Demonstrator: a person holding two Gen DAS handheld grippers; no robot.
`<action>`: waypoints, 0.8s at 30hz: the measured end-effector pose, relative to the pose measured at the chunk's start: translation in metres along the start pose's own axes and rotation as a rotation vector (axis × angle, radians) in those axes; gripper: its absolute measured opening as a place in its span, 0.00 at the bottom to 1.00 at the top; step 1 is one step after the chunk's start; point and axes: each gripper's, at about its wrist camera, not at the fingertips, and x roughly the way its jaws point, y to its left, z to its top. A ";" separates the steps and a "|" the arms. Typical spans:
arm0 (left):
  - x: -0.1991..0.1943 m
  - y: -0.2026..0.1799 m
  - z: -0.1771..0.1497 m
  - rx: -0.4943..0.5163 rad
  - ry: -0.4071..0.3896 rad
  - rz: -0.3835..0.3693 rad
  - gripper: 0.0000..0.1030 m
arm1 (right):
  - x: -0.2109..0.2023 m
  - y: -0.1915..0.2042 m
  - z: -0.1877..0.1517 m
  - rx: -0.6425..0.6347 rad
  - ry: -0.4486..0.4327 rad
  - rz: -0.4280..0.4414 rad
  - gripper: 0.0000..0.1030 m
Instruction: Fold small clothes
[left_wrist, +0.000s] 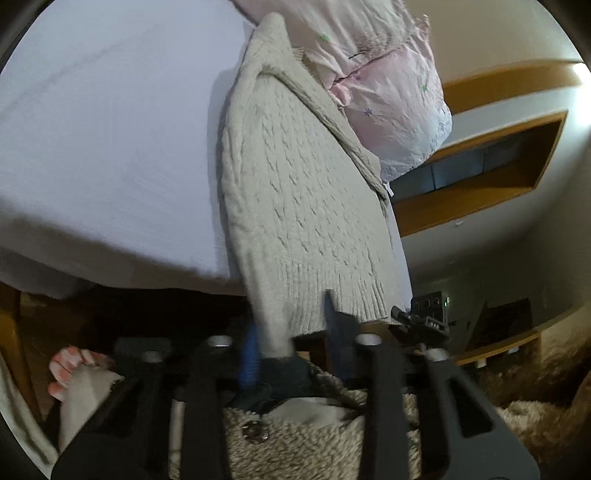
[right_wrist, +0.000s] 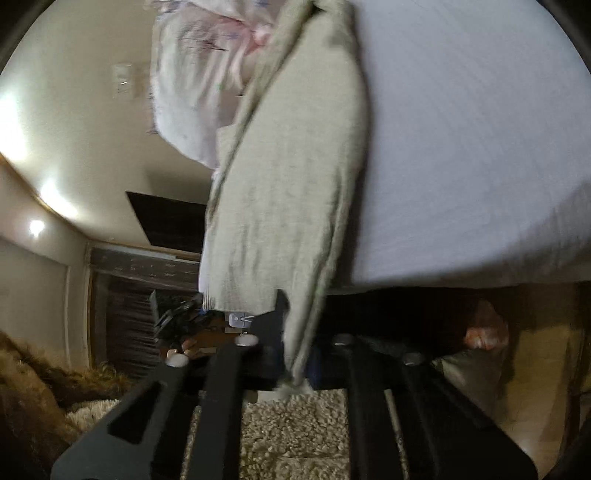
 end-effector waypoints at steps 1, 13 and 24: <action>0.000 0.000 0.000 -0.015 -0.003 -0.012 0.09 | -0.002 0.004 0.001 -0.020 -0.011 0.001 0.08; -0.015 -0.089 0.158 0.152 -0.364 -0.003 0.06 | -0.053 0.124 0.141 -0.363 -0.418 0.010 0.07; 0.102 -0.070 0.302 0.093 -0.277 0.294 0.10 | 0.037 0.051 0.285 -0.039 -0.528 -0.516 0.52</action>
